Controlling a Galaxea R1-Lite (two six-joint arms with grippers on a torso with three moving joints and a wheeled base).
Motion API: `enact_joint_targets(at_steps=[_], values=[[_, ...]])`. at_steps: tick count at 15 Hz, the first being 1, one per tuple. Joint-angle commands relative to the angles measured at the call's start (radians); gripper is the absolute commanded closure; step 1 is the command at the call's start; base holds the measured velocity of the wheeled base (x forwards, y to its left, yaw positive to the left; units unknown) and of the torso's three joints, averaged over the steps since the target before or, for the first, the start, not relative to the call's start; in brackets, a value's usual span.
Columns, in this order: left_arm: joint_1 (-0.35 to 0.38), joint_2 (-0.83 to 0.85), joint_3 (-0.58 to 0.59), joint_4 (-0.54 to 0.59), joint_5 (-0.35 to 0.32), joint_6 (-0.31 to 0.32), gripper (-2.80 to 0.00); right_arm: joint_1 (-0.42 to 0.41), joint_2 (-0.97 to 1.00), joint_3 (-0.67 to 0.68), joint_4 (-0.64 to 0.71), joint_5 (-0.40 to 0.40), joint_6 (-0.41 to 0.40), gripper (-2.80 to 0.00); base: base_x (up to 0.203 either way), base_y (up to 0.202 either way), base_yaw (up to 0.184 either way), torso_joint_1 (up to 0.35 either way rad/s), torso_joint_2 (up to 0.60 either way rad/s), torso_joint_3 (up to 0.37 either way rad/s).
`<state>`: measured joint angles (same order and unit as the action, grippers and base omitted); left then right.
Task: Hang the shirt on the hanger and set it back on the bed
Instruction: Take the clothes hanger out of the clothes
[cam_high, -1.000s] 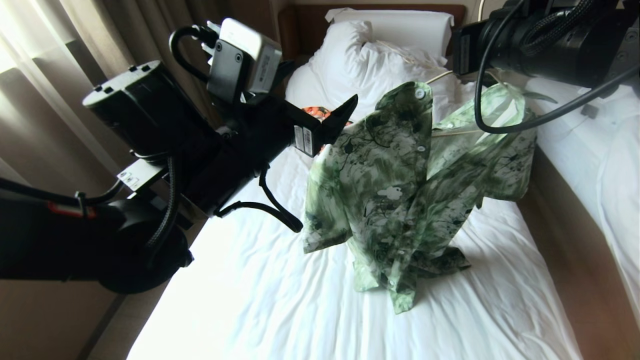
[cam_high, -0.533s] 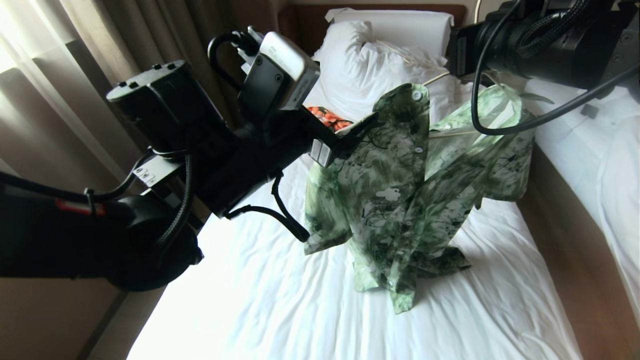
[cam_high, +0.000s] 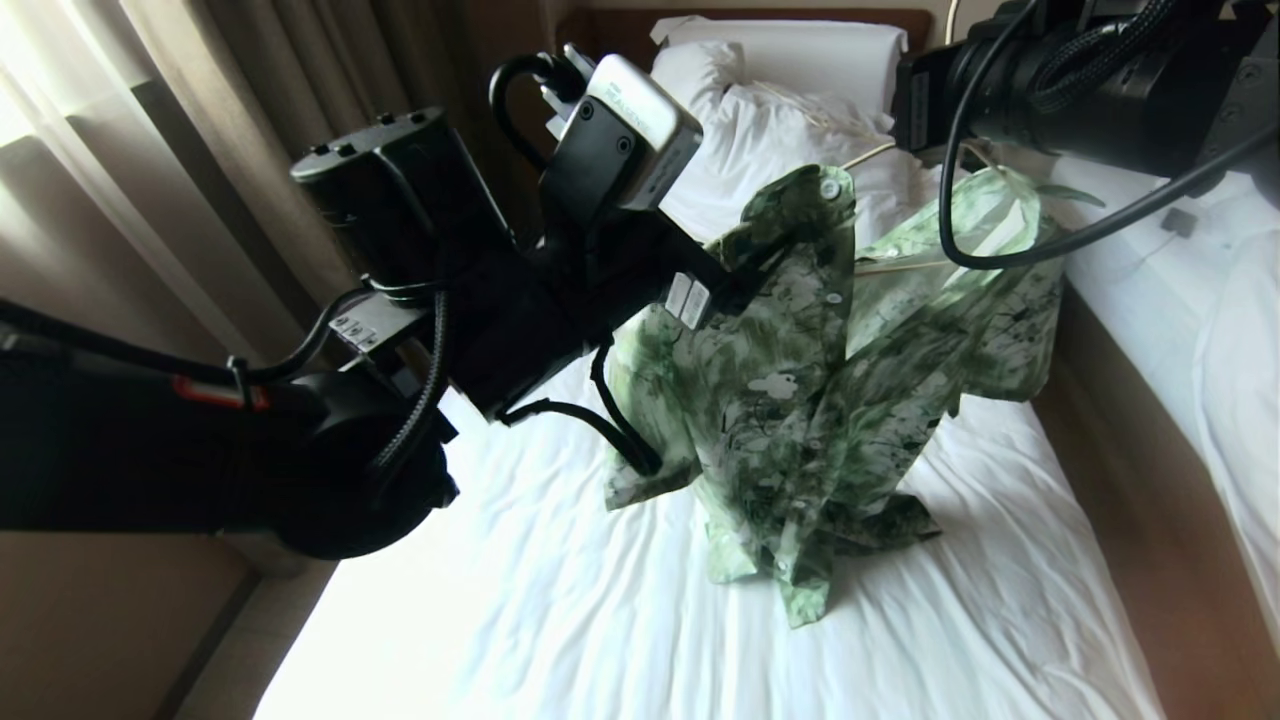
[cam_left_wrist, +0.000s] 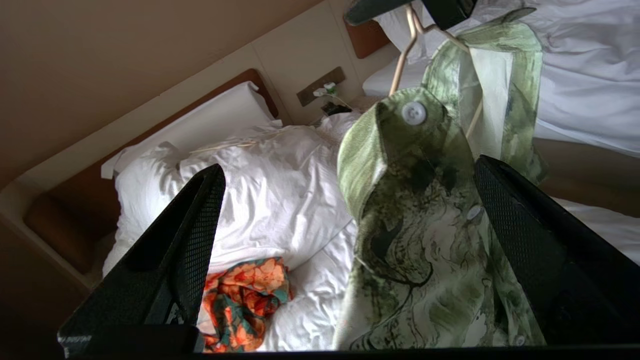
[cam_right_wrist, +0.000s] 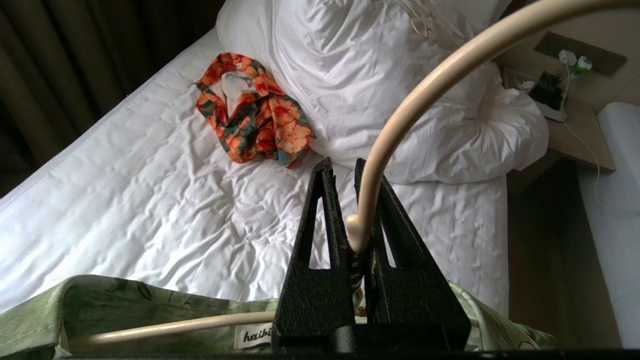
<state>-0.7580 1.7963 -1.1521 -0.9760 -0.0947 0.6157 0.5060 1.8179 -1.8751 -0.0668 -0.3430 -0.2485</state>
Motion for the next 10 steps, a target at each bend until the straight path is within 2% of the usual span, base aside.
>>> enact_joint_targets(at_steps=[1, 10], values=[[-0.008, 0.027, -0.008, -0.008, 0.001, 0.003, -2.8, 0.0, -0.002, -0.001, -0.001, -0.002, -0.002, 0.0, 0.0, 0.0, 0.0, 0.0, 0.0, 0.0], [-0.03, 0.09, -0.099, -0.002, 0.031, 0.002, -2.8, 0.016, -0.005, 0.001, -0.001, -0.004, 0.001, 0.0, 0.0, 0.0, 0.0, 0.0, 0.0, 0.0]])
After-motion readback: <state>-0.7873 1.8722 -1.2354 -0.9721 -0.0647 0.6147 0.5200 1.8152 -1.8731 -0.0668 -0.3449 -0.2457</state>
